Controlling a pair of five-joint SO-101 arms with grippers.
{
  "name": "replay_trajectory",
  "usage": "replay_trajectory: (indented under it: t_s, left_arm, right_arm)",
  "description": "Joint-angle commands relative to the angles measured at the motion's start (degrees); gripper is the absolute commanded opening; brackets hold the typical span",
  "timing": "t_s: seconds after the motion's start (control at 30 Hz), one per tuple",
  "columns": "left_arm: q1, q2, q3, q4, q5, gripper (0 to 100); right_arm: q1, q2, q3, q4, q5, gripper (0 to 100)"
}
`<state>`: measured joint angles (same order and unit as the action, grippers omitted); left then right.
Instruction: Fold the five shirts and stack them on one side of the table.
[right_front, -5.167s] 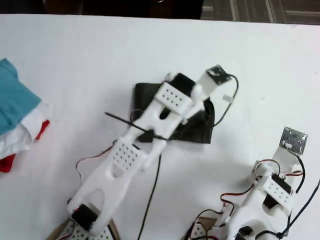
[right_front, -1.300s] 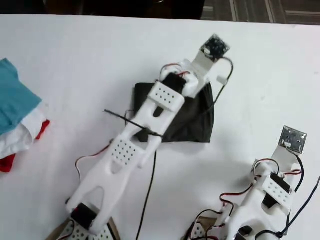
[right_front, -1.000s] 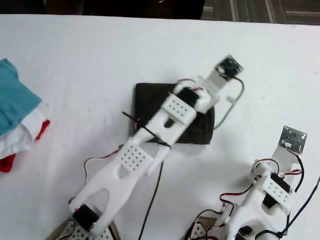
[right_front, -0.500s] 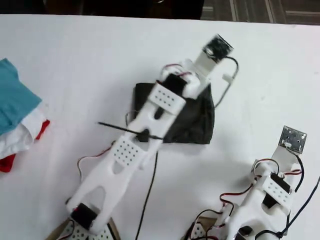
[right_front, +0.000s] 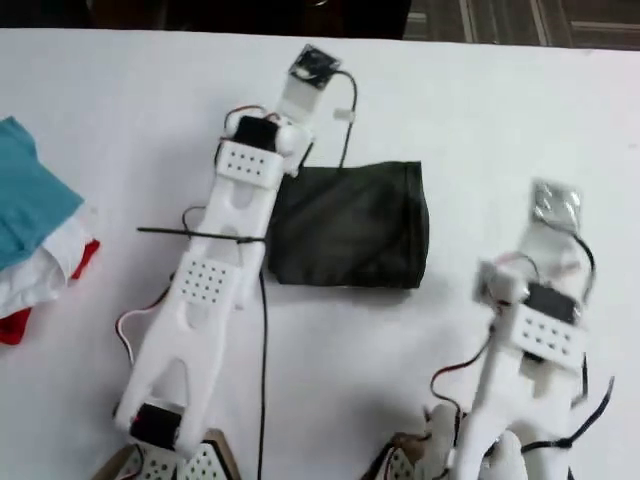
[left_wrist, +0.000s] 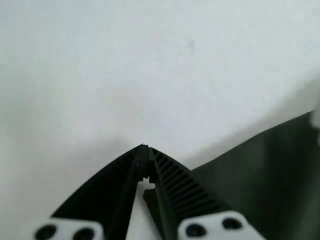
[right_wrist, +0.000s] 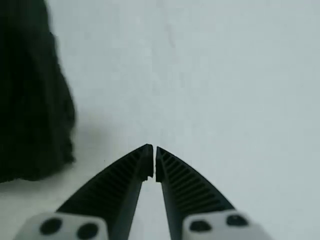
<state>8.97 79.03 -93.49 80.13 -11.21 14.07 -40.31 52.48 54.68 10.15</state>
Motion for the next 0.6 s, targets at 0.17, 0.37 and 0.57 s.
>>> replay_trajectory:
  t_s: [0.17,0.37,0.57]
  left_arm:
    - [-0.44,2.64,-2.07,-4.31,0.53,3]
    - [-2.9,3.78,-1.98,-4.22,0.18,3]
    - [-4.48,4.4,-1.98,-3.96,0.18,3]
  right_arm:
    - [-23.78,2.86,-3.25,-4.09,-1.05,1.8]
    - [-24.04,18.33,0.18,-11.82,3.43,1.8]
    - [-24.04,27.3,-0.62,-12.26,4.75,1.8]
